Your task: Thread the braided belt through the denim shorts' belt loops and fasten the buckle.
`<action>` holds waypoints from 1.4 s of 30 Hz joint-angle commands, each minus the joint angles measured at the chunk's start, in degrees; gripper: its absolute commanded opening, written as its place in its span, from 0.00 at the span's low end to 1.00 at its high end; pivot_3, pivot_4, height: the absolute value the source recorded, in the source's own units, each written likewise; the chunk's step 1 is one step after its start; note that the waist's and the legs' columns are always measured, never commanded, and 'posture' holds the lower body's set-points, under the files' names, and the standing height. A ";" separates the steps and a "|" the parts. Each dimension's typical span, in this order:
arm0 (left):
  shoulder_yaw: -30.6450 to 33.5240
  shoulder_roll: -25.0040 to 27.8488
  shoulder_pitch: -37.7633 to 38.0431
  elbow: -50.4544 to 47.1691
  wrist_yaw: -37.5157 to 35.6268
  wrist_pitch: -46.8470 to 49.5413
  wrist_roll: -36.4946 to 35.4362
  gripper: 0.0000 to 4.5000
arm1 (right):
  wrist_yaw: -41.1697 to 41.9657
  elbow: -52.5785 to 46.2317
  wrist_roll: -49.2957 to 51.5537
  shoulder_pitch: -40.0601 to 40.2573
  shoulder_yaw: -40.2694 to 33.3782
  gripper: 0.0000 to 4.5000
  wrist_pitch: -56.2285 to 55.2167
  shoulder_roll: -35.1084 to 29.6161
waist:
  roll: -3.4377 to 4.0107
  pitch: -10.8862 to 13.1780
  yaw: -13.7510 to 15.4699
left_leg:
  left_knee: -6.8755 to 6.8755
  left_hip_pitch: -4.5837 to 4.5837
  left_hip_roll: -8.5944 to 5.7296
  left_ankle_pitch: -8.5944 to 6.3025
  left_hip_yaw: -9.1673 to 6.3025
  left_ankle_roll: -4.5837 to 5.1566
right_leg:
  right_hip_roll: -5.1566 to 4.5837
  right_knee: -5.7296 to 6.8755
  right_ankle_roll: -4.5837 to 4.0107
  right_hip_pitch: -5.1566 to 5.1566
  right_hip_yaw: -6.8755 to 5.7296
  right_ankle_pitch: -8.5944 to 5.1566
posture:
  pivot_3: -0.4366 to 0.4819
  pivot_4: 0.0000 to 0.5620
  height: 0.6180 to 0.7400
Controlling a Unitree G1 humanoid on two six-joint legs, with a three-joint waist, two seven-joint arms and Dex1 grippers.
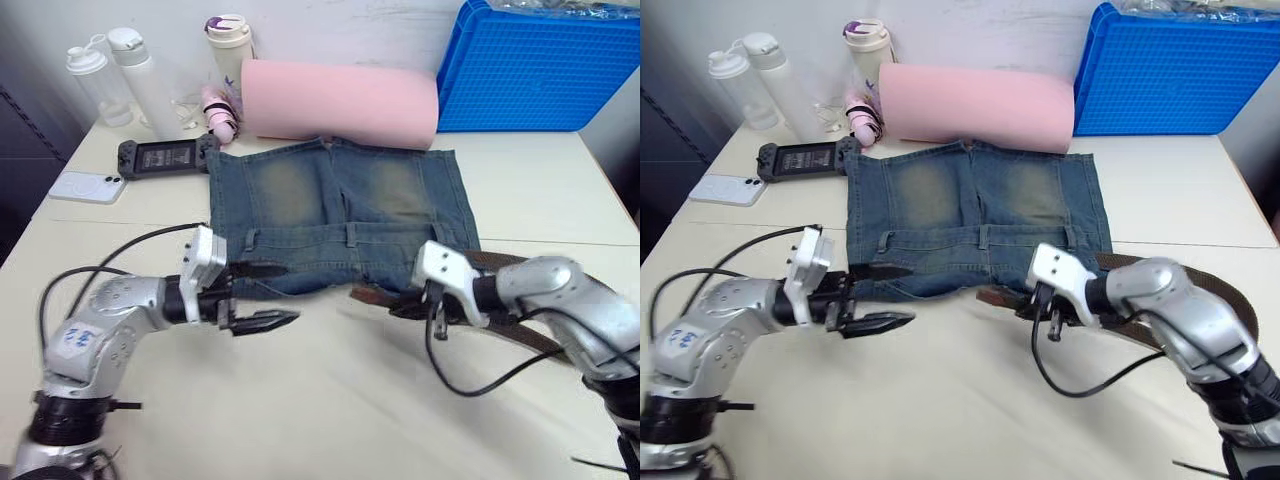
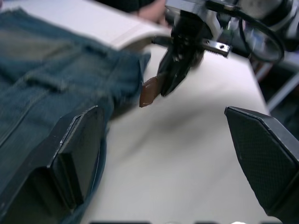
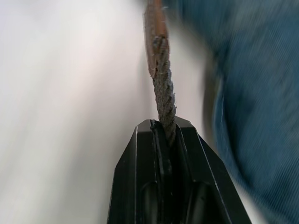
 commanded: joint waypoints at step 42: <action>5.13 -24.78 -25.06 26.68 18.81 28.63 -20.59 0.00 | -48.20 -2.50 73.90 17.55 -41.50 0.99 6.62 7.25 | -0.29 0.08 1.67 | 0.20 -0.11 -0.06 -0.05 -0.10 0.12 | -0.06 0.12 0.05 0.02 -0.27 0.03 | 0.48 0.27 1.00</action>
